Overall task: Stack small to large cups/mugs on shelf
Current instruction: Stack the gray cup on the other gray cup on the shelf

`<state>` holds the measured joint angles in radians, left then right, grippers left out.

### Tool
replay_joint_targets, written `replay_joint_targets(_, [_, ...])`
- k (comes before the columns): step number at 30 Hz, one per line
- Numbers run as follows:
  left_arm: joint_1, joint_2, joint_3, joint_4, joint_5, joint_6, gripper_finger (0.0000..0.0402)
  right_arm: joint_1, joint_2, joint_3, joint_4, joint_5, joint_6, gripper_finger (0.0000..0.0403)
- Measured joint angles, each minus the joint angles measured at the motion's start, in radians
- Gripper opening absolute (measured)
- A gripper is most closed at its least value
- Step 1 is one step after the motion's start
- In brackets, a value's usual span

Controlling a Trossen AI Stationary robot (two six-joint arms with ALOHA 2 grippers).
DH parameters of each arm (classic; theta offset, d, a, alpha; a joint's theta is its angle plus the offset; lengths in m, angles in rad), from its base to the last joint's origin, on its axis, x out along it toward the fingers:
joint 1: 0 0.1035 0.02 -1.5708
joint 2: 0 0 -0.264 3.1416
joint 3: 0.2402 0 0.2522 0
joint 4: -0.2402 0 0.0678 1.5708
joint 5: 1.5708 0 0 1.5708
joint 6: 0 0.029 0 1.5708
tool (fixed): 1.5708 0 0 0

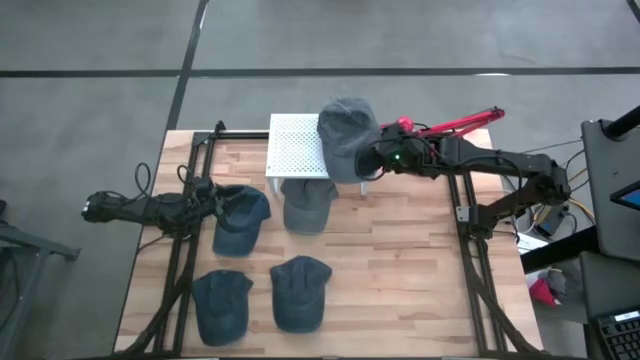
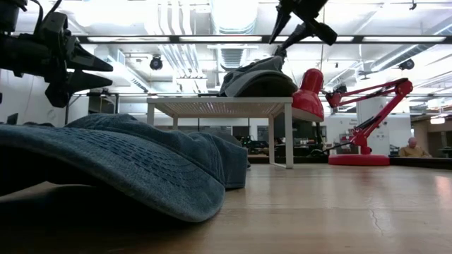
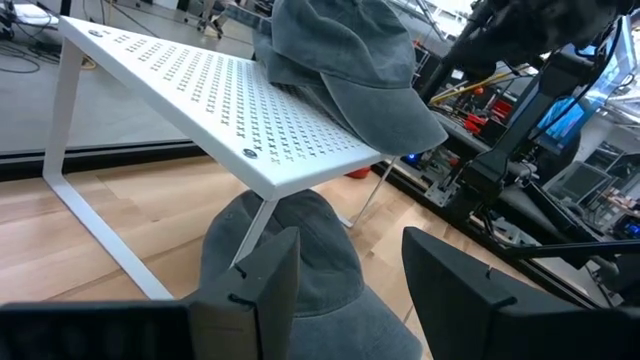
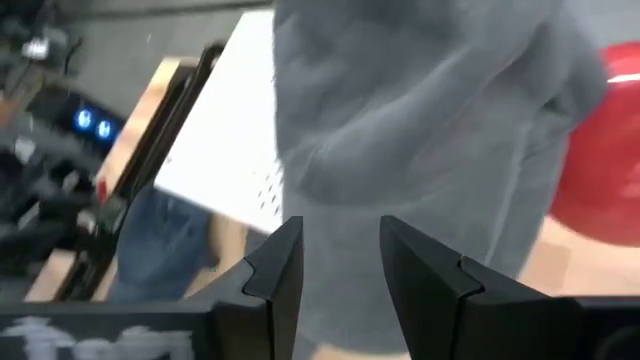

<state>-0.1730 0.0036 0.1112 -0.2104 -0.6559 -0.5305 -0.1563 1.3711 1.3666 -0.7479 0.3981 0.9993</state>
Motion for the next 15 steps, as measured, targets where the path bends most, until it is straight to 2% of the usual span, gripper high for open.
replay_joint_targets(9, [0.0, 0.0, 0.0, -0.016, 0.0, 0.054, 0.0181, 0.131, 0.0, 0.0, 0.005, -0.033, -0.032, 0.0133])
replay_joint_targets(15, [0.0, 0.0, 0.0, -0.016, 0.0, 0.059, 0.0181, 0.238, -0.001, -0.013, 0.04, -0.033, 0.065, 0.0131])
